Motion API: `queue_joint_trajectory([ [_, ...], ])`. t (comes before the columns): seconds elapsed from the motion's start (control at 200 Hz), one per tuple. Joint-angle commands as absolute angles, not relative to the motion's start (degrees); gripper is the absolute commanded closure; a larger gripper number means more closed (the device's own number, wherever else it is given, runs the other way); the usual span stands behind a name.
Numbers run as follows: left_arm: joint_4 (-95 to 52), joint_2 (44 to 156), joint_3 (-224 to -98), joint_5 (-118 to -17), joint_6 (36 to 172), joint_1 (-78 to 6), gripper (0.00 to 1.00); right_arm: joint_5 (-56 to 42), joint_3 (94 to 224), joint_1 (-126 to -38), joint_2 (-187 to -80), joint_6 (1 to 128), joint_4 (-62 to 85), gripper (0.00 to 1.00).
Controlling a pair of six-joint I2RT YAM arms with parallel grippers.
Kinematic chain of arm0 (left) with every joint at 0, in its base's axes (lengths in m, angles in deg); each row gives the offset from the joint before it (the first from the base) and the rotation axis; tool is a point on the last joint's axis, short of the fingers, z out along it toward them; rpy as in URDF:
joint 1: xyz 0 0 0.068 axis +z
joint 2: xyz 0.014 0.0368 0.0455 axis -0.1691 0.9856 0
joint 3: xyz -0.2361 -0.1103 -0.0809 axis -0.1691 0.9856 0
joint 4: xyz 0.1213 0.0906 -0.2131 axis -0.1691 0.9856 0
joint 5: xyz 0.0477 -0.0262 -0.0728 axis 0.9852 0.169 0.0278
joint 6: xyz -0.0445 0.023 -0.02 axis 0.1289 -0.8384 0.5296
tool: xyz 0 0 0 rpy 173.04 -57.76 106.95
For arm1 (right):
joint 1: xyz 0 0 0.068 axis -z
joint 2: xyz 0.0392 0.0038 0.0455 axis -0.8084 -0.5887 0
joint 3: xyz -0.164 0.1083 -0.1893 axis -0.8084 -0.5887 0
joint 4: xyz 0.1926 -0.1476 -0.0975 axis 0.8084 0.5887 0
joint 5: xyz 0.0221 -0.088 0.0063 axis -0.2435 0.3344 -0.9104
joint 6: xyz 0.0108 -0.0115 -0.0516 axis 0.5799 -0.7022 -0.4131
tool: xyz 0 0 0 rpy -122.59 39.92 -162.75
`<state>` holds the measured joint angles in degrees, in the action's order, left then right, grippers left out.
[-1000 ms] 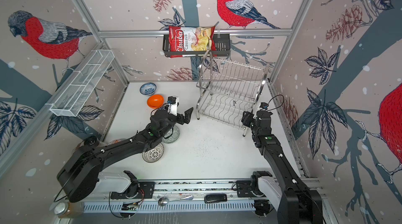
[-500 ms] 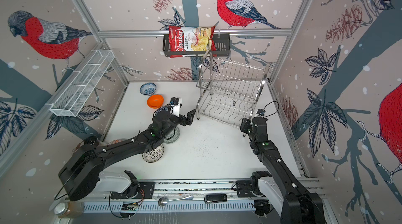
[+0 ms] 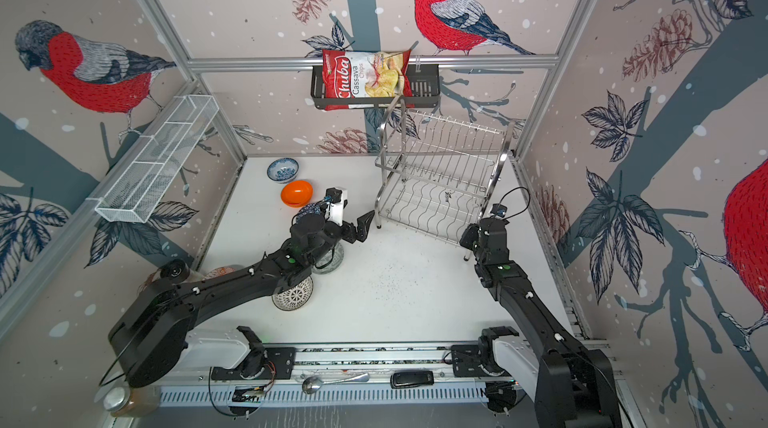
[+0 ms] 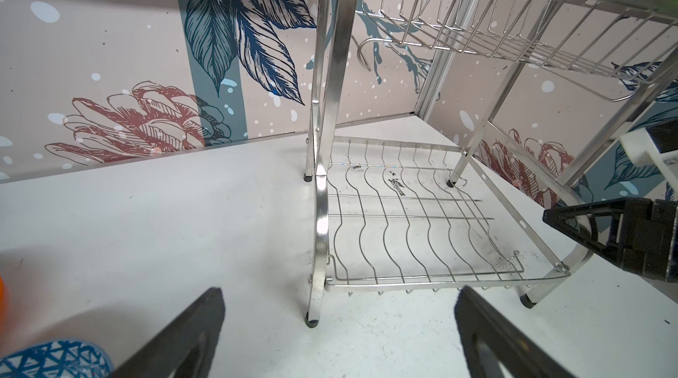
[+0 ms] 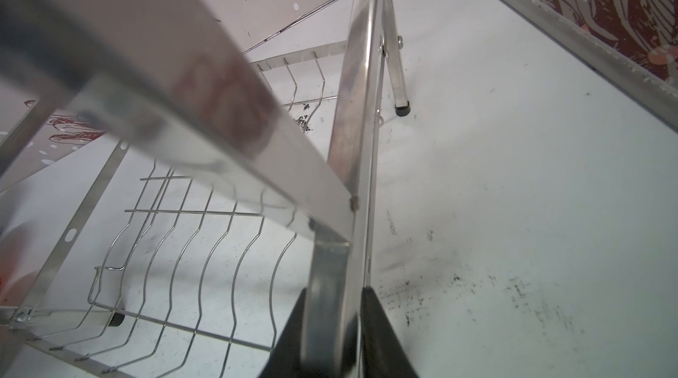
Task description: Load the bowls into the dish rack
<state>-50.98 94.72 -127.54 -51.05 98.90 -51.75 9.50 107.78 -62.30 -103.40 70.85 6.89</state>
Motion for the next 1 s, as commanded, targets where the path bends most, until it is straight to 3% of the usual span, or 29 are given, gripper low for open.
queue_joint_trajectory([
  [0.0, -52.6, 95.72, -128.91, -53.92, 96.64, -51.86, 0.02, 12.06, 108.46, -61.46, -104.66, 70.49, 3.9, 0.82],
  [0.2, -50.97, 95.95, -130.22, -56.49, 95.0, -51.84, 0.02, 12.32, 111.15, -59.73, -107.15, 69.3, 3.03, 0.91],
  [0.505, -65.27, 95.03, -122.62, -52.87, 98.18, -51.75, 0.02, 8.77, 111.25, -57.59, -108.48, 63.72, -1.35, 0.96],
  [0.72, -63.66, 101.15, -129.16, -51.01, 96.11, -51.57, 0.02, 4.84, 109.99, -55.52, -108.29, 61.29, -5.11, 0.98],
  [0.996, -61.25, 111.78, -138.83, -58.32, 93.06, -50.54, 0.02, 3.78, 108.05, -55.78, -106.21, 60.43, -6.64, 0.98],
])
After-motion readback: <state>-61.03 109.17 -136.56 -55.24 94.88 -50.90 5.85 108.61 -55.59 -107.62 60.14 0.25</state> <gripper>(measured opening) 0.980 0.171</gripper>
